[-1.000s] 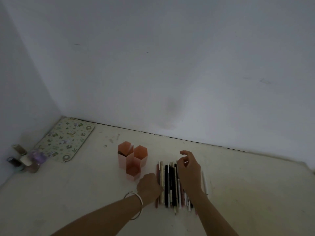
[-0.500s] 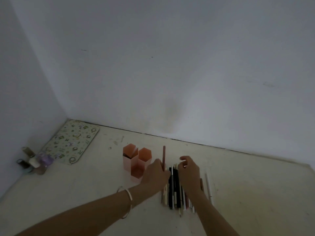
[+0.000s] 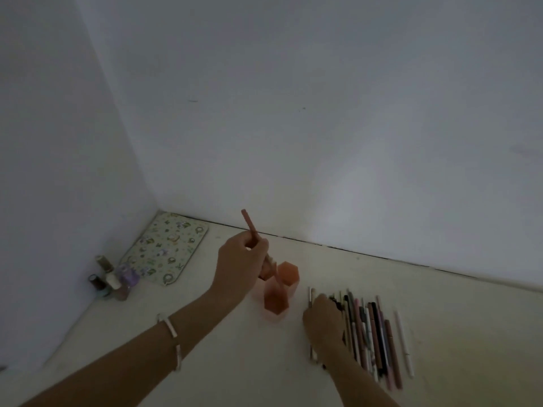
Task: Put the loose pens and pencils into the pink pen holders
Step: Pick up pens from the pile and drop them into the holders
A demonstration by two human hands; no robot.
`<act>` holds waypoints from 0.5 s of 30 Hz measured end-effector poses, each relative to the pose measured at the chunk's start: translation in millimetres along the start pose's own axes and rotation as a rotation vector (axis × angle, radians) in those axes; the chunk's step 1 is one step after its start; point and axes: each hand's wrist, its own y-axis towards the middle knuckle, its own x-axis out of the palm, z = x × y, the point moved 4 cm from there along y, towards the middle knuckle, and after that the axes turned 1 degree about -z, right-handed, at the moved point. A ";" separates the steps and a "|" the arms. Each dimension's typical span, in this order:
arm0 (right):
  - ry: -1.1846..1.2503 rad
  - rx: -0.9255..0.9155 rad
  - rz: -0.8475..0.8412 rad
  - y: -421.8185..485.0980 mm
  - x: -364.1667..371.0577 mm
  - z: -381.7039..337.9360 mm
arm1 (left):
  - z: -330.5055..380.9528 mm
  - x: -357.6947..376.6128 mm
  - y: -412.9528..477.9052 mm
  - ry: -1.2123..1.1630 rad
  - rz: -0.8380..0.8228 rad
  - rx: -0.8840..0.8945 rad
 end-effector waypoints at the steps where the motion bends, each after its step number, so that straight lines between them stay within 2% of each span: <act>1: 0.098 -0.003 0.041 -0.1 -8.2 -4.5 | -0.2 -6.1 5.5 0.008 0.028 0.029; 3: 0.330 -0.037 0.185 1.1 -32.5 -17.0 | -1.0 -16.6 17.0 0.038 0.088 0.099; 6: 0.545 -0.136 0.398 5.0 -74.9 -38.3 | -9.2 -21.4 30.1 0.183 0.146 0.157; 10: 0.804 -0.269 0.466 4.2 -103.6 -56.1 | -33.1 -11.5 34.6 0.407 0.138 0.099; 15: 0.883 -0.338 0.521 -2.5 -98.3 -67.0 | -62.6 -6.3 36.8 0.541 0.060 0.006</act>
